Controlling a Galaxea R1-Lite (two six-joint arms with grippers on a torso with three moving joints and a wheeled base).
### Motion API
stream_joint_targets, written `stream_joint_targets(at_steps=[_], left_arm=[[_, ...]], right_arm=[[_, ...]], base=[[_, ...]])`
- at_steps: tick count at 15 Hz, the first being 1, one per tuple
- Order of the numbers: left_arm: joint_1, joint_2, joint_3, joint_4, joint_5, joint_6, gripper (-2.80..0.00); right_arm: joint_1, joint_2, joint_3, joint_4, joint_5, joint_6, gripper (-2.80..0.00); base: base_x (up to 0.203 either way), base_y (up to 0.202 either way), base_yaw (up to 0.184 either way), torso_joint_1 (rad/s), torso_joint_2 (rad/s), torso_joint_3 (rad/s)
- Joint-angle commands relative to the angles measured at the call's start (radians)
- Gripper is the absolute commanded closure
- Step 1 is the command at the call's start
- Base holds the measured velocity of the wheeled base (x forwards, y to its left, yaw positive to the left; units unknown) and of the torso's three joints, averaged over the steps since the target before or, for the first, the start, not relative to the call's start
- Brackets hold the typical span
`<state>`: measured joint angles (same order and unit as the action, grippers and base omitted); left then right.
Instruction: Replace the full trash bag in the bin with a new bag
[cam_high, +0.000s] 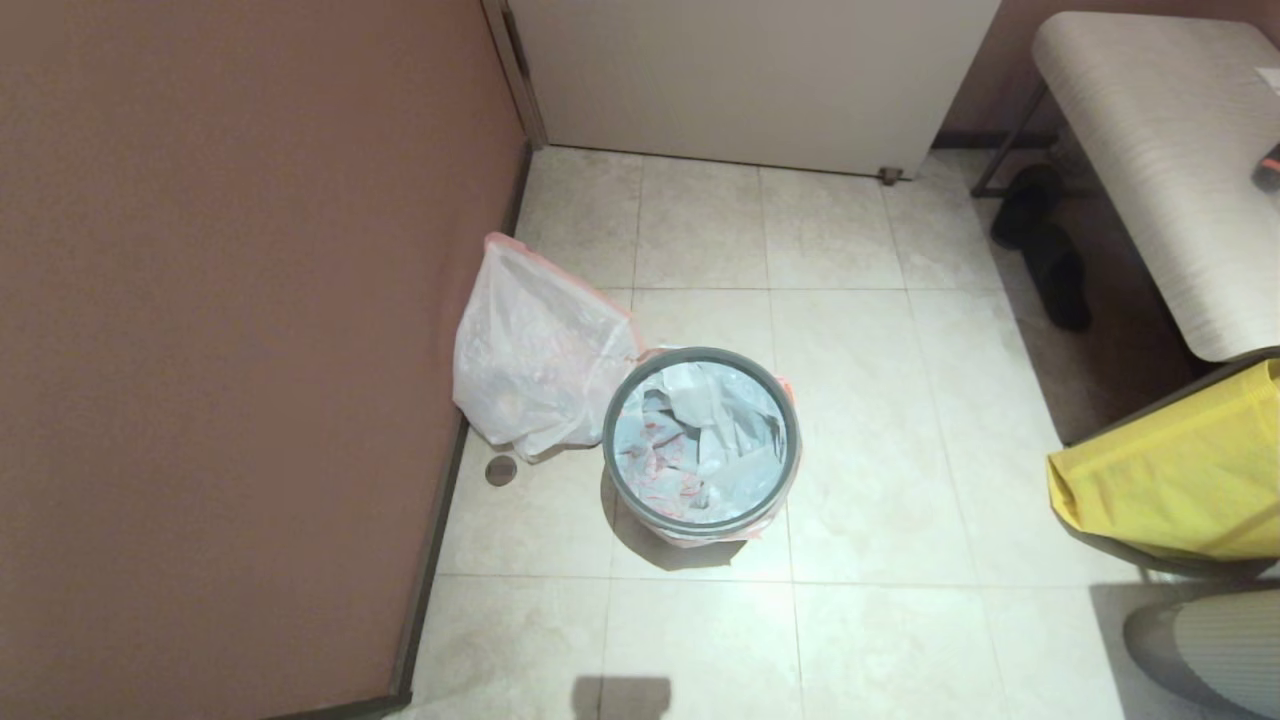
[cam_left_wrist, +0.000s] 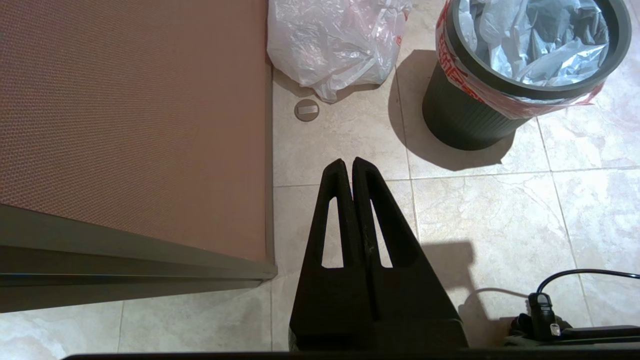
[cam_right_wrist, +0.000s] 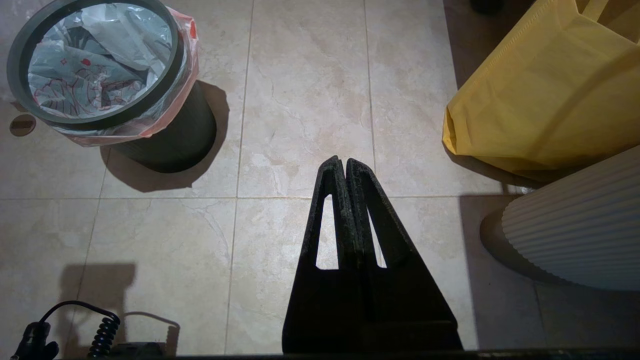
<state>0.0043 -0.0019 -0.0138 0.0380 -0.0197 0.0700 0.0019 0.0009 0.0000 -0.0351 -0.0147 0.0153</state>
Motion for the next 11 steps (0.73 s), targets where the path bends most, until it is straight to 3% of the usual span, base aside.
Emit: stream_joint_targets(at_steps=[1, 11], left_arm=[[0.0, 0.002, 0.0, 0.0, 0.0, -0.001, 0.0], [0.0, 0.002, 0.0, 0.0, 0.0, -0.001, 0.0]], right_arm=[[0.001, 0.001, 0.0, -0.001, 0.0, 0.0, 0.0], [0.001, 0.001, 0.0, -0.001, -0.001, 0.0, 0.0]], base=[[0.0, 0.0, 0.0, 0.0, 0.0, 0.0], [0.0, 0.0, 0.0, 0.0, 0.0, 0.0]])
